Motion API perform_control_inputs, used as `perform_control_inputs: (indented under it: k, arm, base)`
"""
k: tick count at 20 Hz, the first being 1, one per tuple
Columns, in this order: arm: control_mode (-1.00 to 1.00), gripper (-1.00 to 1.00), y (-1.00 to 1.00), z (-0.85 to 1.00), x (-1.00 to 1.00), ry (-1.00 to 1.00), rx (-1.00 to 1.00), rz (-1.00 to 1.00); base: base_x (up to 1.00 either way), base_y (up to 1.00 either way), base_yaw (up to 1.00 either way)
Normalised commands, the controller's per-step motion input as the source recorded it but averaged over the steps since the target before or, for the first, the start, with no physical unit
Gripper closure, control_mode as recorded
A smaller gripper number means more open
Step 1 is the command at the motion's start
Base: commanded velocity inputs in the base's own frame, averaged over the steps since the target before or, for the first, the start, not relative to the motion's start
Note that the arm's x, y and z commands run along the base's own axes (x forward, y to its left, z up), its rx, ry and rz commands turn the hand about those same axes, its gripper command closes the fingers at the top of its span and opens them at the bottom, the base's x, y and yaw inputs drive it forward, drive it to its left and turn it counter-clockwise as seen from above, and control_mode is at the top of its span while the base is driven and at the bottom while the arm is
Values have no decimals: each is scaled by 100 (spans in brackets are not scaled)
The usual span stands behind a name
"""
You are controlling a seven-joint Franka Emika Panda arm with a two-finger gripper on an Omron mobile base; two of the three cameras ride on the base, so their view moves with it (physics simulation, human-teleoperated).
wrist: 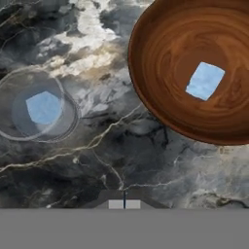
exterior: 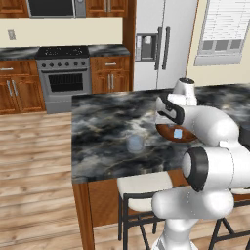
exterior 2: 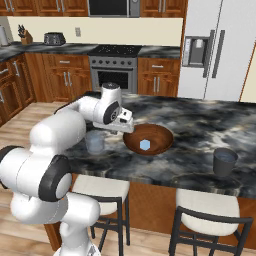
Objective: There are four ice cubes in the ice bowl. Place two ice cubes in each glass of water.
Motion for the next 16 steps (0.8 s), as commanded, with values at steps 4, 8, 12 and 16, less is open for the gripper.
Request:
perform_control_inputs:
  k: [4,8,12,16]
  arm:
    - [-100,100,-67,64,-1,1,-16,-2]
    - [-100,100,-66,2,-9,6,-10,-17]
    - [-100,-100,-54,-17,-6,0,0,-25]
    - [-100,-100,-22,-17,0,0,0,-20]
  base:
    - [0,0,0]
    - [0,0,0]
    - [0,0,0]
    - [0,0,0]
